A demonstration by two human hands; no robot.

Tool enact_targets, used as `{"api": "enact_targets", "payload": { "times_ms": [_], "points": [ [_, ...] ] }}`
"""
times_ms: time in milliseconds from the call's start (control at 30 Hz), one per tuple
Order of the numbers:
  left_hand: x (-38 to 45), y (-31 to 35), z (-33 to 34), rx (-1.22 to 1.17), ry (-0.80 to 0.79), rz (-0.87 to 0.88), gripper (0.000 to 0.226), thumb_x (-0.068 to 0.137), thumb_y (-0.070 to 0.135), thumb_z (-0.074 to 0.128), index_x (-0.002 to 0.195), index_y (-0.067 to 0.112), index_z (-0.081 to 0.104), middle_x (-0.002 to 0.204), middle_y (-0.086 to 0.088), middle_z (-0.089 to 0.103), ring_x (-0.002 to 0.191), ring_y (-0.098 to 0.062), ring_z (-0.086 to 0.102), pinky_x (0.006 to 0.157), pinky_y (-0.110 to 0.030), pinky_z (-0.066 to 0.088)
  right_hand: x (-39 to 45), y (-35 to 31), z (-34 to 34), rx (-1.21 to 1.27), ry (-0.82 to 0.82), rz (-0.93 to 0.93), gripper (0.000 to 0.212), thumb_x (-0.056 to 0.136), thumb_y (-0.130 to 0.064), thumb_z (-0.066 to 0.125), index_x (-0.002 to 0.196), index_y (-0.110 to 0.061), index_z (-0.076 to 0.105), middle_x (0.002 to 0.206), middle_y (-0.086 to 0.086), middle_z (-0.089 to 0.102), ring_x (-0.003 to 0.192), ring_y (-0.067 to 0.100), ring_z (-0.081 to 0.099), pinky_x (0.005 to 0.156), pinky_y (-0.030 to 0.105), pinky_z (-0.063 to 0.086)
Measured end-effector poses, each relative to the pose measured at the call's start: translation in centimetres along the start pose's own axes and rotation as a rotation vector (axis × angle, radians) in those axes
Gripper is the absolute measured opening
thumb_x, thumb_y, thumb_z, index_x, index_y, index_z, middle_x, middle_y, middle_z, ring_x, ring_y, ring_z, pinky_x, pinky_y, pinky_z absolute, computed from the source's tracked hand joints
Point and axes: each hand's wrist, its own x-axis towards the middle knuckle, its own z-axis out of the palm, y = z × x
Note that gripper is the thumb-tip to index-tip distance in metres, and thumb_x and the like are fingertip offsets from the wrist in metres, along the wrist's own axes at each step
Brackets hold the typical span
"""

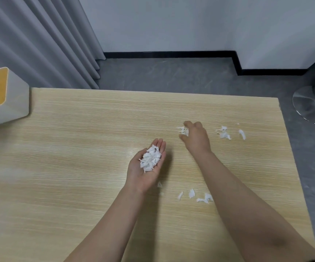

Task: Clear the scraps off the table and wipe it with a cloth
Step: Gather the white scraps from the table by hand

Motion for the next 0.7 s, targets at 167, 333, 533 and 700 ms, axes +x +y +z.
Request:
{"api": "enact_targets", "payload": {
  "times_ms": [167,333,533,700],
  "points": [
    [0.2,0.5,-0.2,-0.02,0.006,-0.004,0.038,0.084,0.008,0.039,0.102,-0.009,0.068,0.114,-0.02,0.066,0.102,-0.033,0.065,0.09,-0.046,0.051,0.7,-0.1,0.7,-0.212,-0.027,-0.259,0.023,0.095,-0.009,0.048,0.116,-0.007,0.056,0.112,0.013,0.053,0.102,0.029,0.051,0.077,0.034,0.04],
    [0.1,0.5,-0.7,-0.034,0.029,-0.029,0.039,0.093,0.01,0.033,0.106,-0.009,0.064,0.113,-0.021,0.065,0.11,-0.033,0.058,0.094,-0.045,0.042,0.4,-0.2,-0.2,-0.1,-0.035,-0.219,0.015,0.094,-0.009,0.049,0.1,-0.005,0.063,0.099,0.01,0.058,0.089,0.026,0.056,0.072,0.033,0.042],
    [-0.6,0.0,-1.5,-0.011,0.052,-0.042,0.041,0.096,0.013,0.032,0.104,-0.007,0.067,0.113,-0.019,0.066,0.102,-0.032,0.065,0.091,-0.044,0.051,-4.7,-2.5,-3.2,0.219,0.057,-0.207,0.011,0.089,-0.013,0.061,0.097,-0.012,0.068,0.092,0.0,0.064,0.08,0.009,0.058,0.074,0.014,0.046],
    [-1.7,-0.9,-1.6,-0.003,0.045,-0.041,0.034,0.091,0.011,0.039,0.094,-0.006,0.069,0.101,-0.018,0.069,0.086,-0.03,0.07,0.081,-0.042,0.055,-11.4,-5.7,-4.8,0.332,-0.064,-0.341,0.009,0.087,-0.014,0.064,0.094,-0.015,0.07,0.092,-0.004,0.065,0.083,0.006,0.06,0.078,0.012,0.046]
  ]
}}
